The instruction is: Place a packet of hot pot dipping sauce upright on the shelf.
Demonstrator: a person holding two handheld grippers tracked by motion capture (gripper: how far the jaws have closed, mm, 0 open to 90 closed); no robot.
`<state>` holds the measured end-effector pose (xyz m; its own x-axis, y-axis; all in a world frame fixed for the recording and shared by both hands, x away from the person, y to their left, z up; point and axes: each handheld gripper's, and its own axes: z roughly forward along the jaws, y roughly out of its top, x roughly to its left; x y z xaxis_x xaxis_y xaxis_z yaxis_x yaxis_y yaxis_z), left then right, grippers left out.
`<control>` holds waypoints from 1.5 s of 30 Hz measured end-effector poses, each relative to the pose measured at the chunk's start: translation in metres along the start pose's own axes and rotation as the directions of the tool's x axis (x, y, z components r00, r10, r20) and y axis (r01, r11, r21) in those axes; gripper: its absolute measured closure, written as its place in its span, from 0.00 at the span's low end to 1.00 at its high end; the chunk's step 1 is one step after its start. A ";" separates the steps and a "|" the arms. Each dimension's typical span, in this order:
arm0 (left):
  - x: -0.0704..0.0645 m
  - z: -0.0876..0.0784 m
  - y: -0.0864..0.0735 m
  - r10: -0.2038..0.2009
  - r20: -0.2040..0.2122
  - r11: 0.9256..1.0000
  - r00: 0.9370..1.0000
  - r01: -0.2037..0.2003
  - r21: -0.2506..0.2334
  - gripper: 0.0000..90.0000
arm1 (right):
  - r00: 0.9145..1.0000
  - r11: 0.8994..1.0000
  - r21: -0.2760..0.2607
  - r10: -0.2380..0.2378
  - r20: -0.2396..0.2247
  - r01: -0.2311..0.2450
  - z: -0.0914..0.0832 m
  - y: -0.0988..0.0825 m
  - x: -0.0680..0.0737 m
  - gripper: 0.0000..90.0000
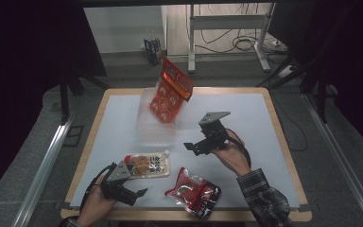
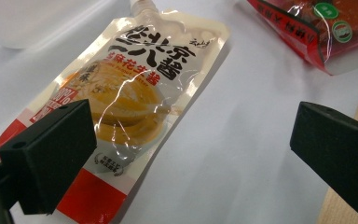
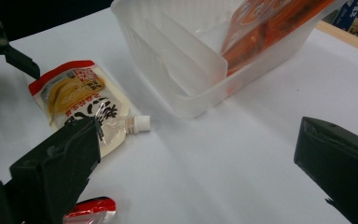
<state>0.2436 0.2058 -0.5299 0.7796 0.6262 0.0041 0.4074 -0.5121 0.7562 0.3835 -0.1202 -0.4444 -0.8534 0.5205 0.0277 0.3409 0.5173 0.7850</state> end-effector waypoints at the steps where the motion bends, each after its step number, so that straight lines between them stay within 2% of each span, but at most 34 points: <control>1: 0.000 -0.001 0.000 -0.002 -0.002 1.000 1.000 0.002 -0.003 0.00 | 1.000 1.000 0.000 0.001 0.000 -0.001 -0.001 -0.001 0.001 0.00; 10: 0.000 -0.003 -0.002 0.010 -0.029 1.000 1.000 -0.010 0.007 0.01 | 0.999 0.999 0.040 0.037 -0.019 -0.036 -0.006 -0.018 0.015 0.04; 12: 0.000 -0.003 -0.002 0.017 -0.031 1.000 0.999 -0.016 0.011 0.01 | 0.999 0.997 0.060 0.046 -0.017 -0.045 -0.008 -0.026 0.021 0.11; 13: 0.000 -0.003 -0.002 0.018 -0.030 1.000 0.999 -0.018 0.013 0.01 | 0.999 0.997 0.060 0.046 -0.017 -0.045 -0.008 -0.026 0.021 0.11; 15: -0.001 -0.002 -0.002 0.020 -0.029 1.000 0.999 -0.020 0.016 0.01 | 0.999 0.996 0.077 0.041 -0.008 -0.041 -0.009 -0.030 0.026 0.19; 16: -0.001 -0.002 -0.002 0.020 -0.027 1.000 0.999 -0.019 0.017 0.01 | 0.999 0.995 0.090 0.037 -0.002 -0.037 -0.010 -0.034 0.031 0.30; 17: -0.001 -0.002 -0.002 0.021 -0.028 1.000 0.999 -0.020 0.017 0.01 | 1.000 0.995 0.098 0.030 -0.009 -0.029 -0.011 -0.036 0.033 0.35; 18: -0.001 -0.002 -0.002 0.021 -0.028 1.000 0.999 -0.021 0.016 0.01 | 1.000 0.995 0.098 0.030 -0.009 -0.029 -0.011 -0.036 0.033 0.35; 21: -0.001 -0.002 -0.002 0.024 -0.027 1.000 0.999 -0.023 0.016 0.01 | 1.000 0.993 0.116 -0.006 -0.015 0.008 -0.013 -0.039 0.041 0.49; 23: -0.001 -0.002 -0.002 0.026 -0.029 1.000 0.999 -0.025 0.018 0.01 | 0.999 0.993 0.113 -0.015 -0.036 0.019 -0.015 -0.042 0.046 0.59; 24: -0.001 -0.002 -0.002 0.027 -0.030 0.999 0.999 -0.027 0.019 0.01 | 0.997 0.992 0.118 -0.031 -0.065 0.039 -0.017 -0.045 0.051 0.67; 26: -0.001 -0.002 -0.002 0.030 -0.030 0.999 0.999 -0.030 0.021 0.01 | 0.996 0.992 0.115 -0.041 -0.074 0.049 -0.017 -0.047 0.054 0.70; 28: -0.002 -0.002 -0.002 0.033 -0.032 0.999 0.999 -0.032 0.021 0.01 | 0.995 0.991 0.125 -0.038 -0.096 0.050 -0.018 -0.052 0.059 0.79; 31: -0.002 -0.002 -0.002 0.032 -0.032 0.999 0.999 -0.032 0.020 0.01 | 0.991 0.989 0.126 -0.064 -0.118 0.079 -0.019 -0.057 0.067 0.96; 38: -0.003 -0.002 -0.002 0.035 -0.033 0.999 0.999 -0.035 0.020 0.01 | 0.979 0.980 0.159 -0.087 -0.182 0.117 -0.015 -0.070 0.091 0.98; 45: -0.003 -0.001 -0.002 0.040 -0.035 0.999 0.999 -0.039 0.020 0.01 | 0.959 0.967 0.193 -0.114 -0.261 0.167 -0.008 -0.079 0.116 0.98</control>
<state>0.2398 0.2056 -0.5304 0.7782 0.6254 0.0565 0.3865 -0.5479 0.7419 0.2541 -0.1063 -0.4985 -0.9599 0.2626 0.0987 0.2627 0.7182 0.6444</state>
